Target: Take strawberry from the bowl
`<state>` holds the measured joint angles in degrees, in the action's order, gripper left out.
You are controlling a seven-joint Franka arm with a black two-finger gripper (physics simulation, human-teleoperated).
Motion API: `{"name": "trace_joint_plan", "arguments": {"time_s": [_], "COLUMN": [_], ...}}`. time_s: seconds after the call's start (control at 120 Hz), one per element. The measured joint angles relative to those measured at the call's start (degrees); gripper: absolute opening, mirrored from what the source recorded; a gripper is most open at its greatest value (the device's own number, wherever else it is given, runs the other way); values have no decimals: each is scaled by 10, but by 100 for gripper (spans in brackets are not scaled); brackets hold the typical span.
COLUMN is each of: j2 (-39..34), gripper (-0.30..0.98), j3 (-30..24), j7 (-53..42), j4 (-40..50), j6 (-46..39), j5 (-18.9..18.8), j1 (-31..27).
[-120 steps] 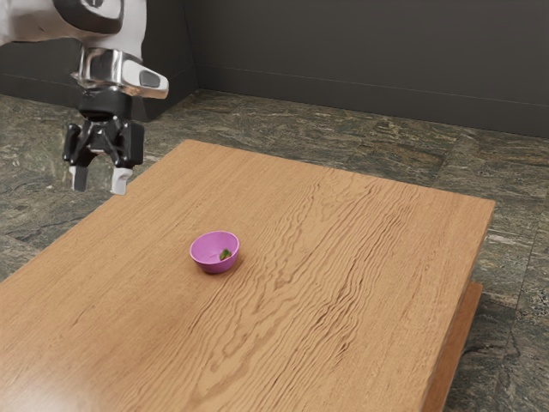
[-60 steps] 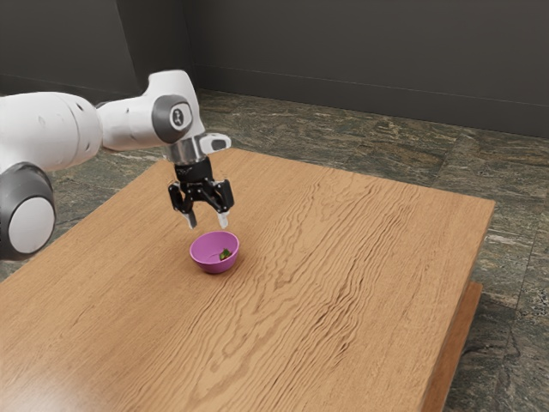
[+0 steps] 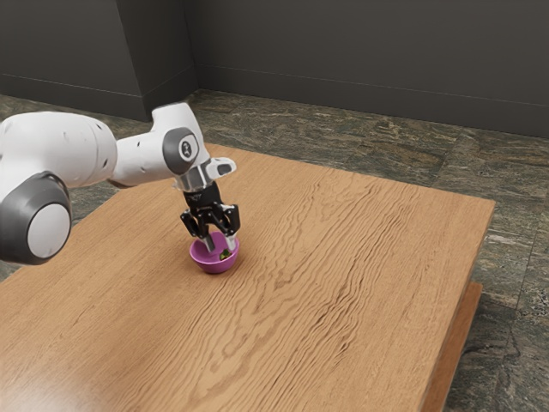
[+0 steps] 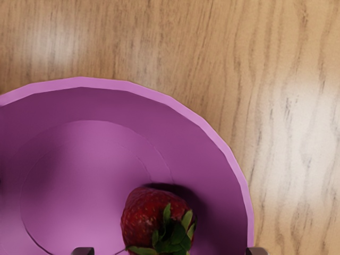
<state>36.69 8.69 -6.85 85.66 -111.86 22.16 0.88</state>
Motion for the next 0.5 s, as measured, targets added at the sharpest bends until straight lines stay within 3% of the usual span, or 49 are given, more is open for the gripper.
{"name": "trace_joint_plan", "arguments": {"time_s": [0.5], "j2": [28], "gripper": [24], "j3": [0], "j7": [-7], "j4": [-1], "j6": [-16], "j5": [11], "j1": [-5]}}
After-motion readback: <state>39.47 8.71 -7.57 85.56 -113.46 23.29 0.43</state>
